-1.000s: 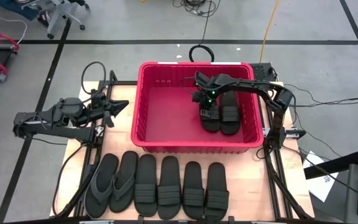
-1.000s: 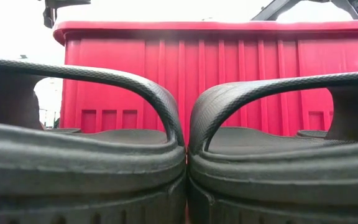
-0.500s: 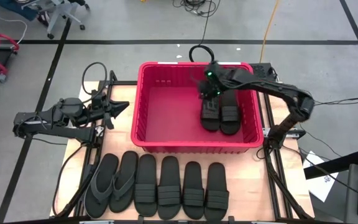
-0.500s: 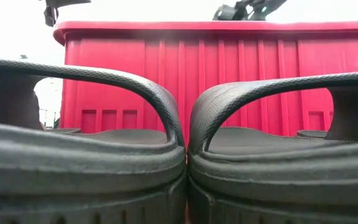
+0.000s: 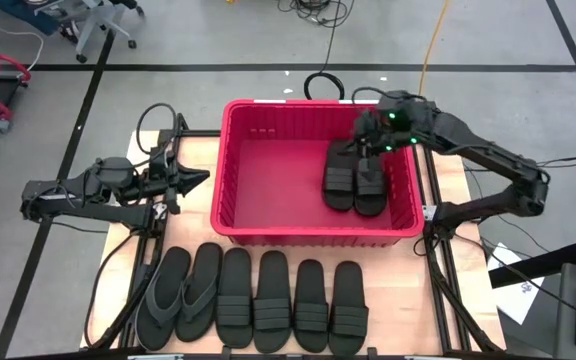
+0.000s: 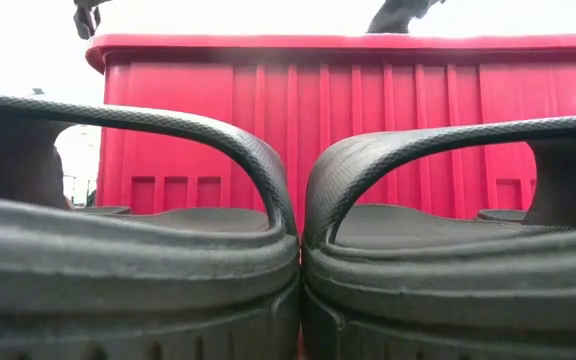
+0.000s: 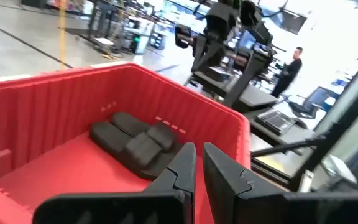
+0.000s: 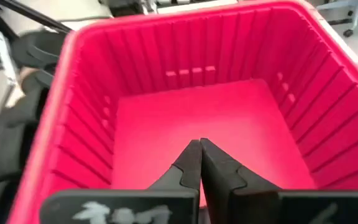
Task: Pick and place slides into bin
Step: Put the black slide into the red container
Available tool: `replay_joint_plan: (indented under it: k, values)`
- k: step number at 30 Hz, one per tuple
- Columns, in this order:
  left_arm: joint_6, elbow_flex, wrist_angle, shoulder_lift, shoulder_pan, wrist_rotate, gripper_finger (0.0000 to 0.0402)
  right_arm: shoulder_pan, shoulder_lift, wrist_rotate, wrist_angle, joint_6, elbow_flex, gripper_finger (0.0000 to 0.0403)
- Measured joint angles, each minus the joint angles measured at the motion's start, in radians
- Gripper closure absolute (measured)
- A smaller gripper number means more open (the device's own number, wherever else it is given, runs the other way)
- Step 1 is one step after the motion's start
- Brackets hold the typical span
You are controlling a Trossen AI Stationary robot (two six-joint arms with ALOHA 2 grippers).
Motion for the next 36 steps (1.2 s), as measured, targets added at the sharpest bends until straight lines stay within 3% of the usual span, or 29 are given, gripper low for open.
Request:
replay_joint_plan:
  k: [10,14,21,28,36]
  values:
    - [0.147,0.0,0.146,0.0,-0.009,0.258,0.0386,0.127,-0.106,-0.041,-0.008,0.109,0.0,0.0403]
    - [0.167,0.0,0.171,-0.001,-0.013,0.264,0.0397,0.16,-0.116,0.052,-0.02,0.197,0.0,0.0403]
    - [0.164,0.0,0.181,0.0,-0.013,0.259,0.0394,0.188,-0.12,0.047,-0.006,0.217,0.0,0.0403]
    - [0.101,0.0,0.32,0.0,-0.013,0.193,0.0394,0.215,-0.13,-0.159,-0.045,0.159,0.0,0.0403]
    - [0.066,0.0,0.339,0.0,-0.013,0.128,0.0399,0.249,-0.199,-0.188,-0.126,0.078,-0.015,0.0403]
